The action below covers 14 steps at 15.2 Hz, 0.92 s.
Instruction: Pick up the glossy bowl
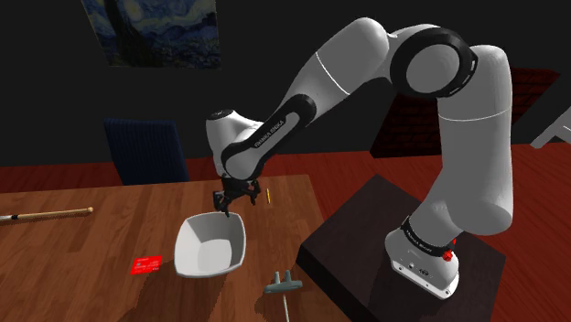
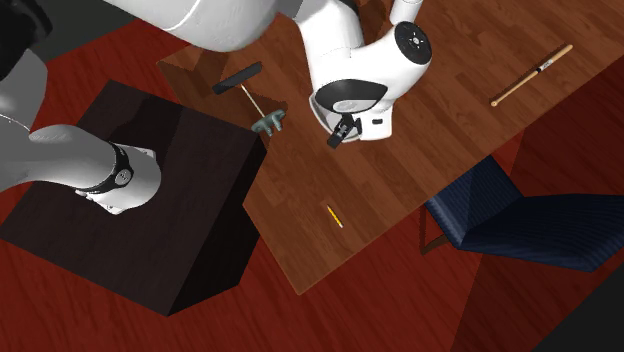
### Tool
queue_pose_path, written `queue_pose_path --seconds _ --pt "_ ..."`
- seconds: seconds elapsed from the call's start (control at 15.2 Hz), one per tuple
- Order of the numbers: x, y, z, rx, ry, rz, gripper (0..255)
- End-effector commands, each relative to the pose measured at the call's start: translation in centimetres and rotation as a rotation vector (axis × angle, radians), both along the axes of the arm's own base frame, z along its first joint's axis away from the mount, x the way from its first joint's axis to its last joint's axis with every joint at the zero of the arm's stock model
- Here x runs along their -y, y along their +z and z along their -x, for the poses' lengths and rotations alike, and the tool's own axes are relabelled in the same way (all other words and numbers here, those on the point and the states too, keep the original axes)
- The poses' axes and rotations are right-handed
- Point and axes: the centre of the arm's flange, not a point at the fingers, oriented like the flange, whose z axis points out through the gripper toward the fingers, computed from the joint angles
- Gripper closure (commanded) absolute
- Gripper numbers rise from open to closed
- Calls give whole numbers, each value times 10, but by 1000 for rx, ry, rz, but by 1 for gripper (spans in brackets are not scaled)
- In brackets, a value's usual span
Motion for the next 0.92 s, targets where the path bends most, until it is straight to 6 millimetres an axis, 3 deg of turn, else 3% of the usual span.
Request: queue_pose_path --seconds 0.0,0.46,0.59,0.66,0.86 --pt "-9 -8 -4 -5 -2 -2 0" --pt "-9 -48 -4 -5 -2 -2 0" --pt "-9 -48 -4 -5 -2 -2 0" --pt "-9 -47 -4 -5 -2 -2 255" --pt "-9 -47 -4 -5 -2 -2 255"
